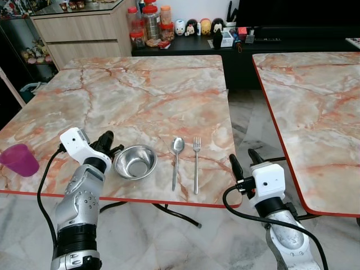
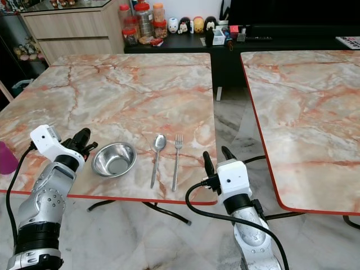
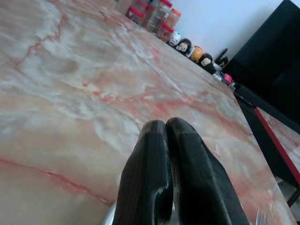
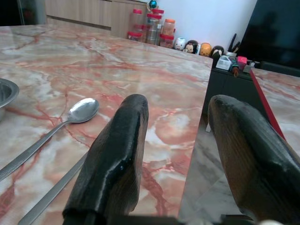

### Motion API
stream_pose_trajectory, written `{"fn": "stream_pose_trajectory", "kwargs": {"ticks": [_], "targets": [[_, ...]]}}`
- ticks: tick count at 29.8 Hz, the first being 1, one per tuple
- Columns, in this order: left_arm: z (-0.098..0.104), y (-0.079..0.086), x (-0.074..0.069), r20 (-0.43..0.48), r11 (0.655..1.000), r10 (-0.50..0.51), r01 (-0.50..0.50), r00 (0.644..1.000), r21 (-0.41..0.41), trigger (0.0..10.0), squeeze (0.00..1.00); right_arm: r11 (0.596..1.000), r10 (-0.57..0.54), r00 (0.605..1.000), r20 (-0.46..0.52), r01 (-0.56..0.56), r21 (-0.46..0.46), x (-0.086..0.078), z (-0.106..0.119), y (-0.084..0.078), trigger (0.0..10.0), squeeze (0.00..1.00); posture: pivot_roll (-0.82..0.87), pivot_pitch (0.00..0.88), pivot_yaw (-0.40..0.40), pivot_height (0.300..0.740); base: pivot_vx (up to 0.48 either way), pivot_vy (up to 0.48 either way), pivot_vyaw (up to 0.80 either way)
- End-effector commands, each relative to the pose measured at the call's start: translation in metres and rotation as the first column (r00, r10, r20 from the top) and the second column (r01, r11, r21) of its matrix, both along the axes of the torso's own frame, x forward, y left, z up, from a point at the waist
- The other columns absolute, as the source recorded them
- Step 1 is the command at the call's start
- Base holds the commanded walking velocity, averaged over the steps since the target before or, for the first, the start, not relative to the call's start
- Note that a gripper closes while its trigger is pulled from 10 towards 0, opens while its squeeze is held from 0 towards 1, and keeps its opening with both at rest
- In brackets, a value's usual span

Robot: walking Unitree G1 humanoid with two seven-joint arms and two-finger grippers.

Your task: Setting the table

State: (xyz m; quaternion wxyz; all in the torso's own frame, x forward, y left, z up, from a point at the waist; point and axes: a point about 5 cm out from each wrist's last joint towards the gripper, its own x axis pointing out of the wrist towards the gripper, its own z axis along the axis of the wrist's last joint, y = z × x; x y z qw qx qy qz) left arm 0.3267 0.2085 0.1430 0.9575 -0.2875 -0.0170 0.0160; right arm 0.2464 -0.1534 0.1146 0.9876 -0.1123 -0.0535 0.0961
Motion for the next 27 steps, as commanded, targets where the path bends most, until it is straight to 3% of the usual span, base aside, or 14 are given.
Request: {"fn": "stream_pose_trajectory", "kwargs": {"ticks": [1, 2, 3, 6, 7, 13, 19, 24, 27], "targets": [[0.004, 0.006, -0.001, 0.042, 0.999, 0.03, -0.029, 0.999, -0.037, 10.0, 0.0, 1.0, 0.003, 1.0, -0.001, -0.003, 0.012, 0.0, -0.001, 0.0, 10.0, 0.0, -0.08, 0.033, 0.07, 0.74, 0.0, 0.0, 0.0], [0.021, 0.008, -0.003, 0.149, 0.997, 0.044, -0.033, 0.988, -0.075, 10.0, 0.0, 1.0, 0.004, 1.0, -0.002, -0.004, 0.012, 0.0, -0.001, 0.001, 10.0, 0.0, -0.08, 0.041, 0.073, 0.74, 0.0, 0.0, 0.0], [0.029, 0.008, -0.003, 0.189, 0.996, 0.046, -0.032, 0.981, -0.078, 10.0, 0.0, 1.0, 0.005, 1.0, -0.002, -0.005, 0.012, -0.001, -0.001, 0.001, 10.0, 0.0, -0.08, 0.041, 0.073, 0.74, 0.0, 0.0, 0.0], [0.053, 0.001, -0.003, 0.27, 1.0, 0.013, -0.012, 0.963, -0.006, 10.0, 0.0, 1.0, 0.007, 1.0, -0.005, -0.007, 0.017, -0.002, -0.002, 0.002, 10.0, 0.0, -0.07, 0.05, 0.077, 0.74, 0.0, 0.0, 0.0], [0.061, -0.01, -0.002, 0.294, 0.999, -0.044, 0.035, 0.955, 0.037, 10.0, 0.0, 1.0, 0.009, 1.0, -0.005, -0.009, 0.018, -0.003, -0.002, 0.003, 10.0, 0.0, -0.07, 0.05, 0.077, 0.74, 0.0, 0.0, 0.0], [0.068, -0.034, -0.005, 0.312, 0.987, -0.152, 0.124, 0.938, 0.107, 10.0, 0.0, 1.0, 0.005, 1.0, -0.008, -0.005, 0.029, -0.007, -0.002, 0.005, 10.0, 0.0, -0.08, 0.066, 0.093, 0.74, 0.0, 0.0, 0.0], [0.08, -0.033, -0.01, 0.365, 0.991, -0.119, 0.091, 0.923, 0.094, 10.0, 0.0, 0.999, 0.003, 1.0, -0.012, -0.003, 0.037, -0.011, -0.002, 0.006, 10.0, 0.0, -0.07, 0.077, 0.099, 0.74, 0.0, 0.0, 0.0], [0.115, -0.028, -0.012, 0.465, 0.994, -0.092, 0.057, 0.881, 0.088, 10.0, 0.0, 0.999, 0.007, 1.0, -0.015, -0.006, 0.04, -0.013, -0.002, 0.007, 10.0, 0.0, -0.07, 0.087, 0.1, 0.74, 0.0, 0.0, 0.0], [0.119, -0.03, -0.012, 0.47, 0.993, -0.101, 0.061, 0.877, 0.101, 10.0, 0.0, 0.999, 0.008, 1.0, -0.015, -0.007, 0.043, -0.013, -0.001, 0.007, 10.0, 0.0, -0.07, 0.087, 0.101, 0.74, 0.0, 0.0, 0.0]]}}
